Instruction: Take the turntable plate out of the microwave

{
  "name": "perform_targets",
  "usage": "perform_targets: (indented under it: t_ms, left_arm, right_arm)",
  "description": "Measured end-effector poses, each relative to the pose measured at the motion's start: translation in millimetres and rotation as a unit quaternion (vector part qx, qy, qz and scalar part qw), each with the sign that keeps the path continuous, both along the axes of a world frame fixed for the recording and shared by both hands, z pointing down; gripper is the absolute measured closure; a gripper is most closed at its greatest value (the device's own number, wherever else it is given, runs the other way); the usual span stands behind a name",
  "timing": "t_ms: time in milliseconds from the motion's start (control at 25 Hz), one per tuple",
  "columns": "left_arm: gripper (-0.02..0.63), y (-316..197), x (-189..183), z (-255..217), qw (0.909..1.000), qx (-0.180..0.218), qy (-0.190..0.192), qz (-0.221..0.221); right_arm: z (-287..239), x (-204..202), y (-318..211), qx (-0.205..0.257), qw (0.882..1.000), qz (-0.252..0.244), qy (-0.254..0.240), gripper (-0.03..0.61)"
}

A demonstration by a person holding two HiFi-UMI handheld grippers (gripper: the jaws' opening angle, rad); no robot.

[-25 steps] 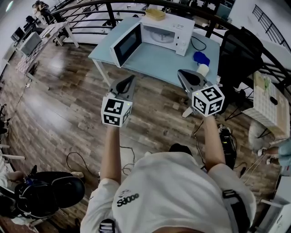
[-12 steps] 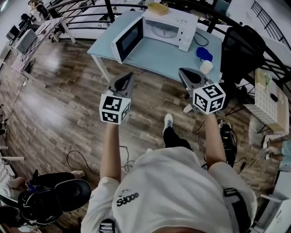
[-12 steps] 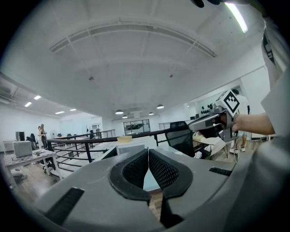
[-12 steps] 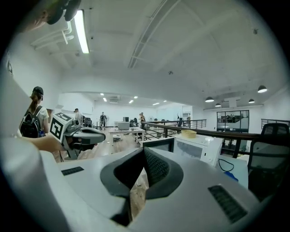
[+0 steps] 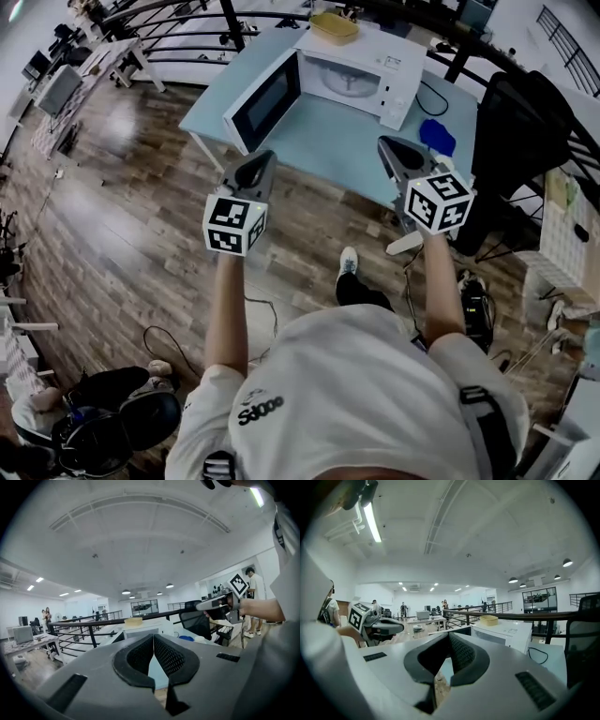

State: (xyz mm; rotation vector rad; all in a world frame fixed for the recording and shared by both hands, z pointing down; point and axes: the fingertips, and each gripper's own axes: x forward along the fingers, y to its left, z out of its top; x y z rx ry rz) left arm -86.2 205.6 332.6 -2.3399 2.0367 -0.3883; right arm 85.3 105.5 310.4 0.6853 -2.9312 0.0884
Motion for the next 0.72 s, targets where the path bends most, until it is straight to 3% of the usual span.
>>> perform_targets:
  t_ms: [360, 720]
  left_arm:
    - [0.595, -158, -3, -6, 0.9999, -0.014, 0.006, -0.004]
    - [0.595, -264, -10, 10, 0.9985, -0.033, 0.038, -0.02]
  right_arm:
    - [1, -14, -155, 0.008, 0.999, -0.03, 0.016, 0.572]
    - [15, -27, -248, 0.01, 0.998, -0.052, 0.019, 0.572]
